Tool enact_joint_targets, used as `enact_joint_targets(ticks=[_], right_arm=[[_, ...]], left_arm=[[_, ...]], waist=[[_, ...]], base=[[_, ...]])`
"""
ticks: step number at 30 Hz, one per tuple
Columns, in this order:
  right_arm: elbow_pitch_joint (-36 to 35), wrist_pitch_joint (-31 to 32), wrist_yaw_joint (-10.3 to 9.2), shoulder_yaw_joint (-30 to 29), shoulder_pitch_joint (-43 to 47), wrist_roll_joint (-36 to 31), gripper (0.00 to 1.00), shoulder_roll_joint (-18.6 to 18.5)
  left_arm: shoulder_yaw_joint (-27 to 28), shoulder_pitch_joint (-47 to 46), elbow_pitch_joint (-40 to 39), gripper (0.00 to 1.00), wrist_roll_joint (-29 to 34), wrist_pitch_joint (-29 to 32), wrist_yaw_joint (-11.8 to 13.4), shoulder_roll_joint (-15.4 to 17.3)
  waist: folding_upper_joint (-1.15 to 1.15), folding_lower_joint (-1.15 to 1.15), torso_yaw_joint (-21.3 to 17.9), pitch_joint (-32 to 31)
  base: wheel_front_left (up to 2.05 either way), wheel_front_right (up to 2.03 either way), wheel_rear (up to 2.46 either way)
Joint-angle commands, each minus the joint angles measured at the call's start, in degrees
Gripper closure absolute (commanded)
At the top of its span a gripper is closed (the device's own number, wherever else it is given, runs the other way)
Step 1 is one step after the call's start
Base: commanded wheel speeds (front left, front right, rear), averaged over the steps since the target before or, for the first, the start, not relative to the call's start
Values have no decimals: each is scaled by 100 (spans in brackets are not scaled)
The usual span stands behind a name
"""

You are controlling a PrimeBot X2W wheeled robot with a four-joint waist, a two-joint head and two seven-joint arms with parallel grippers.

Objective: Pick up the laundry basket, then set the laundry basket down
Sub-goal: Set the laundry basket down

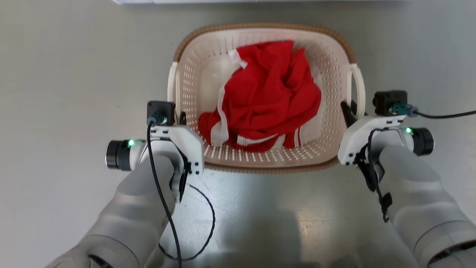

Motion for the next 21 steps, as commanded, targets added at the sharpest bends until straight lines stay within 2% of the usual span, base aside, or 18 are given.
enact_joint_targets(ticks=[1,11,21], right_arm=[[-73,-107,42,54,31,-158,100,121],[-73,-214,42,-251,-201,-536,100,121],[-73,-279,42,-207,-194,-525,100,121]], left_arm=[[128,-147,-86,100,131,-79,63,114],[484,-294,-277,100,543,-79,128,114],[709,-256,-336,100,858,-79,97,114]], waist=[[0,0,40,160],[0,0,101,426],[0,0,102,462]], base=[[0,0,0],[0,0,0],[0,0,0]])
